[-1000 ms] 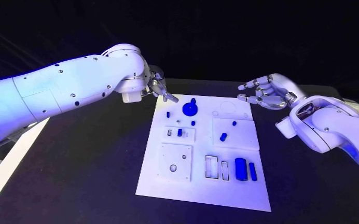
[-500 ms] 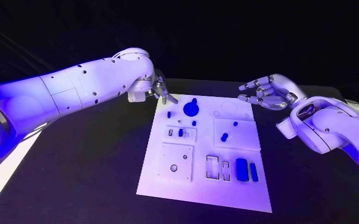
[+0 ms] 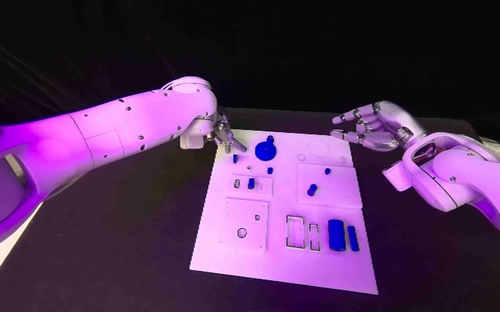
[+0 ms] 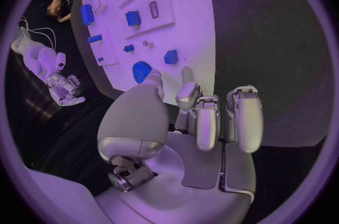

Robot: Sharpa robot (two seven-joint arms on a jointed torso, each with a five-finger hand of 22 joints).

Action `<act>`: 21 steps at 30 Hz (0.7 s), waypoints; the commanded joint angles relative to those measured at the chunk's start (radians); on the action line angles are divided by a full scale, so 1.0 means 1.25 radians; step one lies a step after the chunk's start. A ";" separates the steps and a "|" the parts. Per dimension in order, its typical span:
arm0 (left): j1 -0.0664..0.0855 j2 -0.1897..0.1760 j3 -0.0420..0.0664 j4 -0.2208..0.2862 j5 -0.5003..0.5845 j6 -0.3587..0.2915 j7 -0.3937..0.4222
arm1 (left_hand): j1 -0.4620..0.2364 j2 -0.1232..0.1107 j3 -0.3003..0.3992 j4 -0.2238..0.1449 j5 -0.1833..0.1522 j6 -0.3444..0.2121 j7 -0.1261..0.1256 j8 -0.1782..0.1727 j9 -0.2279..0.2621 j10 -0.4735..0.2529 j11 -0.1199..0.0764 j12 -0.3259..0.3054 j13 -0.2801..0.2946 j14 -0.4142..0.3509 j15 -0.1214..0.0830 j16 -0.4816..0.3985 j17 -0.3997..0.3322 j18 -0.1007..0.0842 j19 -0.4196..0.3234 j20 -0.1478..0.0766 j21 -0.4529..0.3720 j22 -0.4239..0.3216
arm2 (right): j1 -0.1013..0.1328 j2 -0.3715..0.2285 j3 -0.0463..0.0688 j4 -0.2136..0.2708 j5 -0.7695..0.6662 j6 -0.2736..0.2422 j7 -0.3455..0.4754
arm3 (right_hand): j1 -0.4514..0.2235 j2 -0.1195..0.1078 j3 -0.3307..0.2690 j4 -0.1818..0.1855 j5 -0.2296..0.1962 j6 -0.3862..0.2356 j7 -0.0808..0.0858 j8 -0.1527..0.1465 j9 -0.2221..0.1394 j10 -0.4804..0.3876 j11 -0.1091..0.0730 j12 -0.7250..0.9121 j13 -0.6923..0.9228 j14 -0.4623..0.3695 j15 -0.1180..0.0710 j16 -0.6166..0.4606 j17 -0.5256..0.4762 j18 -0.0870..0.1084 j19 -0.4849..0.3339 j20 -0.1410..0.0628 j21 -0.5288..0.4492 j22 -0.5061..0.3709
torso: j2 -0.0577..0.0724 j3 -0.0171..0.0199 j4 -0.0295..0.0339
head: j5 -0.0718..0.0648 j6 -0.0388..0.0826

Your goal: Assemble the parts on the task board

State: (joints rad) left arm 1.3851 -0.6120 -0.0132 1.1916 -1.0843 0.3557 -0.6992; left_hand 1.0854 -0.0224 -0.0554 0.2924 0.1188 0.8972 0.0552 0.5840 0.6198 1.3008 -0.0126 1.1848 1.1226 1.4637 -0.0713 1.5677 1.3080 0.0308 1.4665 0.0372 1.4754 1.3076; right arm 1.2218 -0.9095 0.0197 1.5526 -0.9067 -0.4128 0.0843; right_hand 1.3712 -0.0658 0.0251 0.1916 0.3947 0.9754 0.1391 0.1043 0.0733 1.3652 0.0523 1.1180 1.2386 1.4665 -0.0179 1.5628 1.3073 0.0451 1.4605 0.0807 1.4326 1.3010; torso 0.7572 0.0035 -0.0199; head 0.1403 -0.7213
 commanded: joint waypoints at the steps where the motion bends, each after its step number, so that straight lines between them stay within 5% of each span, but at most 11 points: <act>1: -0.002 0.002 0.000 0.001 0.003 0.016 -0.018 | -0.001 0.009 -0.004 0.000 0.000 0.005 0.002 0.004 -0.002 0.002 -0.001 0.005 0.000 0.086 -0.003 0.002 0.210 0.001 0.043 -0.002 0.004 0.102 | -0.001 0.001 0.000 0.000 0.000 -0.003 0.010 | -0.003 0.006 -0.001 -0.001 0.004 0.005 0.000 0.005 0.001 -0.004 -0.002 0.000 0.002 0.080 -0.004 -0.004 0.199 0.010 -0.005 0.000 -0.005 0.000 | 0.000 -0.0004 0.0006 | 0.002 0.000; 21: -0.007 0.006 -0.001 0.006 0.022 0.044 -0.018 | 0.032 0.021 -0.007 -0.003 0.001 0.012 -0.003 0.016 -0.003 0.006 -0.005 0.012 0.003 0.086 -0.006 0.002 0.210 0.000 0.043 -0.006 0.004 0.103 | -0.002 0.004 0.000 -0.004 0.001 -0.002 0.013 | -0.002 0.006 -0.001 -0.002 0.005 0.006 0.000 0.006 0.001 -0.003 -0.002 0.001 0.002 0.080 -0.004 -0.003 0.199 0.010 -0.004 -0.001 -0.005 0.001 | -0.001 0.0015 -0.0004 | 0.006 -0.007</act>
State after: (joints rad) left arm 1.3762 -0.6061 -0.0142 1.1971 -1.0672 0.3897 -0.6992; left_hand 1.1134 0.0050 -0.0581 0.2896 0.1188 0.9077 0.0516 0.6015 0.6177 1.3045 -0.0164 1.1965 1.1255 1.4636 -0.0714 1.5677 1.3078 0.0308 1.4666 0.0372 1.4754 1.3074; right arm 1.2198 -0.9056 0.0197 1.5475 -0.9049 -0.4167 0.0893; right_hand 1.3712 -0.0658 0.0251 0.1916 0.3947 0.9754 0.1391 0.1080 0.0733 1.3653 0.0523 1.1180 1.2405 1.4665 -0.0179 1.5628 1.3081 0.0451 1.4605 0.0807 1.4327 1.3010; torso 0.7562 0.0048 -0.0198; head 0.1474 -0.7295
